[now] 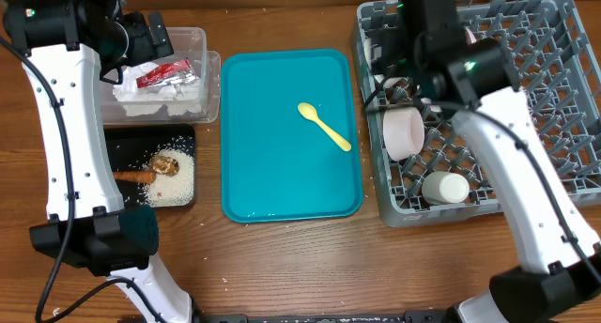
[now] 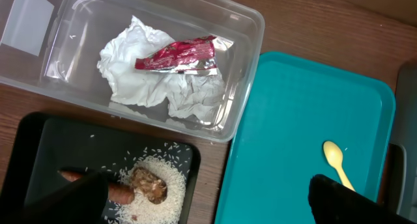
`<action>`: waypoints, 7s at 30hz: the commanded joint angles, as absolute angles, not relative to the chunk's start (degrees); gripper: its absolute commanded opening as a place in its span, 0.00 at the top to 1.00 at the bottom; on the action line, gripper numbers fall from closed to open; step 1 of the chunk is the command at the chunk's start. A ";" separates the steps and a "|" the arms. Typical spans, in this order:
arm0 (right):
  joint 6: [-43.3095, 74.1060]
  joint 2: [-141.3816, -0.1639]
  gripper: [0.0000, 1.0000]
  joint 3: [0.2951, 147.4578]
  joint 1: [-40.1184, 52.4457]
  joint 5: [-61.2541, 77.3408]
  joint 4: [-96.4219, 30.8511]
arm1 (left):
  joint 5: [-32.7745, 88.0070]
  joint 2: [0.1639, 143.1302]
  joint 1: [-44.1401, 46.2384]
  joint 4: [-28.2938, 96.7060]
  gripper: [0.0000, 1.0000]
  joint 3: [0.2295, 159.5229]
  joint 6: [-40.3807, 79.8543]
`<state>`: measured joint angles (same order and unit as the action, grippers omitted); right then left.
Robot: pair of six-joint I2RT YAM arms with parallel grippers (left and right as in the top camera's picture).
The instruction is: Sort waste into correct bins and load items into the dishwasher
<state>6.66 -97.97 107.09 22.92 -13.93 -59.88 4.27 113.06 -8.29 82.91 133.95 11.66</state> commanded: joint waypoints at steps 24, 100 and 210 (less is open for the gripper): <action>0.97 -133.95 0.35 106.74 28.91 10.26 -46.17 | 4.08 113.14 -8.60 82.85 0.00 133.86 11.81; 16.49 -146.02 0.96 119.98 41.23 5.65 -70.24 | 4.08 113.14 -8.60 82.85 0.00 133.86 11.81; 36.01 -133.84 0.60 98.54 36.71 7.68 -46.26 | 4.08 113.14 -8.60 82.85 0.00 133.86 11.81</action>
